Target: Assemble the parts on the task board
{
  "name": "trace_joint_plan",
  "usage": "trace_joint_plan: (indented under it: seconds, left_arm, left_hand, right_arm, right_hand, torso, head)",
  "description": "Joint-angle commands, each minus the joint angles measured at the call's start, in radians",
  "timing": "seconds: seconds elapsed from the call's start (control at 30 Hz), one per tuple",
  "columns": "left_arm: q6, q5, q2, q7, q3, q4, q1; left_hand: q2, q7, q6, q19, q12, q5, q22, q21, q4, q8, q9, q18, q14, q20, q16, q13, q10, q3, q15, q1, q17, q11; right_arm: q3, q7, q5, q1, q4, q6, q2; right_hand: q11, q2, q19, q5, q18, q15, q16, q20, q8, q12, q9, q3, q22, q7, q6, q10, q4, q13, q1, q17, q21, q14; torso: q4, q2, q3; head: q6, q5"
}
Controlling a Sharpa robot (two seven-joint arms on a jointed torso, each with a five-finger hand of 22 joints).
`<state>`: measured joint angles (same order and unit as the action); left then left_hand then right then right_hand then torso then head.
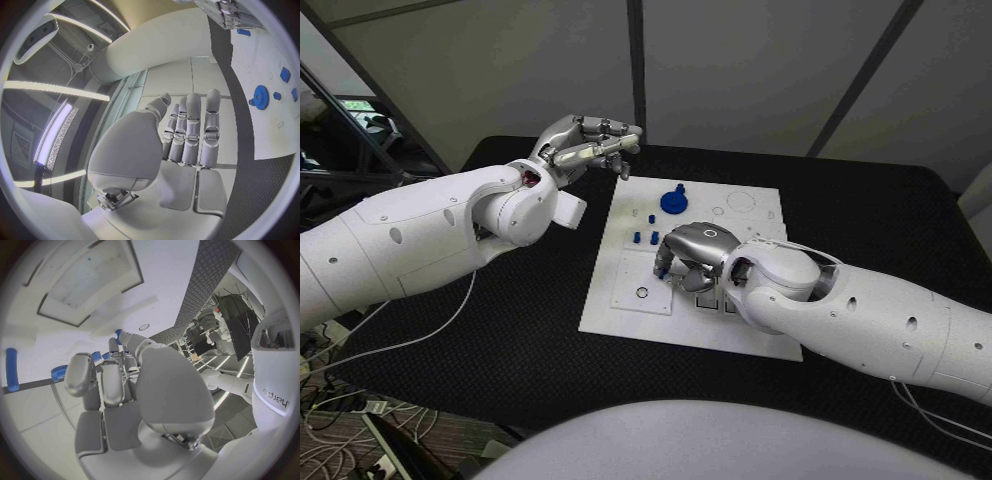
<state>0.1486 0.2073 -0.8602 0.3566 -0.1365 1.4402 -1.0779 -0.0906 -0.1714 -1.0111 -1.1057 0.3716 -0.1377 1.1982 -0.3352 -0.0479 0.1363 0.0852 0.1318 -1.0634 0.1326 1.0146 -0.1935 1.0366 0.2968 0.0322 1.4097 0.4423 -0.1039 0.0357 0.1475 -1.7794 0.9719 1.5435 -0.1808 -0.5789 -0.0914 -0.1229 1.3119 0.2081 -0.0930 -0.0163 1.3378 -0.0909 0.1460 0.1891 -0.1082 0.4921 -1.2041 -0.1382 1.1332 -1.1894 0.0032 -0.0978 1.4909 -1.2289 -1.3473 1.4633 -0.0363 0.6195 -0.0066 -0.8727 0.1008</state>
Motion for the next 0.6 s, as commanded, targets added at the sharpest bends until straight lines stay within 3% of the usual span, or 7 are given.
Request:
trace_joint_plan:
  seconds: [0.03, 0.1, 0.27, 0.6]
  left_arm:
    - [-0.014, -0.006, 0.001, 0.001, -0.001, 0.000, -0.002]
    - [-0.014, -0.006, 0.001, 0.000, -0.001, 0.000, -0.002]
    - [-0.014, -0.006, 0.002, -0.005, -0.001, -0.003, -0.002]
    - [-0.022, -0.006, 0.002, -0.015, -0.001, -0.004, -0.002]
  left_hand:
    - [0.000, -0.003, 0.006, -0.008, 0.004, 0.000, -0.001, 0.004, 0.005, -0.006, -0.001, 0.049, 0.003, 0.002, -0.003, -0.001, -0.008, 0.001, 0.003, 0.009, 0.001, -0.002]
    - [0.000, -0.003, 0.006, -0.008, 0.004, 0.000, -0.001, 0.004, 0.005, -0.006, -0.001, 0.049, 0.003, 0.002, -0.003, -0.001, -0.008, 0.001, 0.003, 0.009, 0.001, -0.002]
    - [0.000, -0.003, 0.007, -0.008, 0.004, 0.000, -0.001, 0.004, 0.005, -0.006, -0.002, 0.049, 0.003, 0.002, -0.004, -0.001, -0.009, 0.001, 0.003, 0.009, 0.001, -0.002]
    - [0.001, -0.005, 0.010, -0.008, 0.005, 0.001, -0.002, 0.006, 0.004, -0.006, -0.002, 0.049, 0.004, 0.003, -0.004, -0.001, -0.013, 0.000, 0.004, 0.008, 0.002, -0.004]
  right_arm:
    - [-0.005, 0.003, -0.013, -0.001, -0.001, 0.022, 0.003]
    - [-0.006, 0.002, -0.015, -0.001, -0.002, 0.020, 0.004]
    - [-0.008, 0.001, -0.022, -0.001, -0.003, -0.001, 0.004]
    - [-0.008, 0.012, -0.029, -0.001, 0.018, -0.064, -0.011]
  right_hand:
    - [0.014, 0.000, -0.015, -0.001, 0.004, 0.011, -0.001, -0.006, -0.025, -0.025, 0.006, -0.005, 0.011, -0.014, -0.038, 0.003, -0.002, 0.005, -0.024, 0.003, 0.009, 0.051]
    - [-0.001, -0.009, -0.024, -0.002, 0.003, 0.023, -0.002, -0.015, -0.046, -0.047, 0.013, -0.007, 0.020, -0.027, -0.072, 0.041, 0.000, 0.014, -0.038, 0.006, 0.016, 0.049]
    - [-0.019, -0.036, -0.054, 0.001, -0.007, 0.039, -0.014, -0.033, -0.074, -0.077, 0.023, -0.022, 0.057, -0.035, -0.118, 0.108, 0.007, 0.029, -0.072, 0.026, 0.042, 0.042]
    - [-0.027, -0.044, -0.091, -0.002, -0.019, 0.046, -0.037, -0.043, -0.080, -0.087, 0.027, -0.035, 0.107, -0.037, -0.137, 0.154, 0.009, 0.033, -0.084, 0.062, 0.078, 0.032]
  torso:
    - [0.0004, 0.000, 0.0002]
    - [0.0007, 0.000, 0.0002]
    - [0.0001, 0.000, 0.0009]
    - [0.0006, 0.000, 0.0012]
  head:
    - [0.000, 0.002]
    - [0.000, 0.003]
    - [0.000, 0.003]
    - [0.000, 0.003]
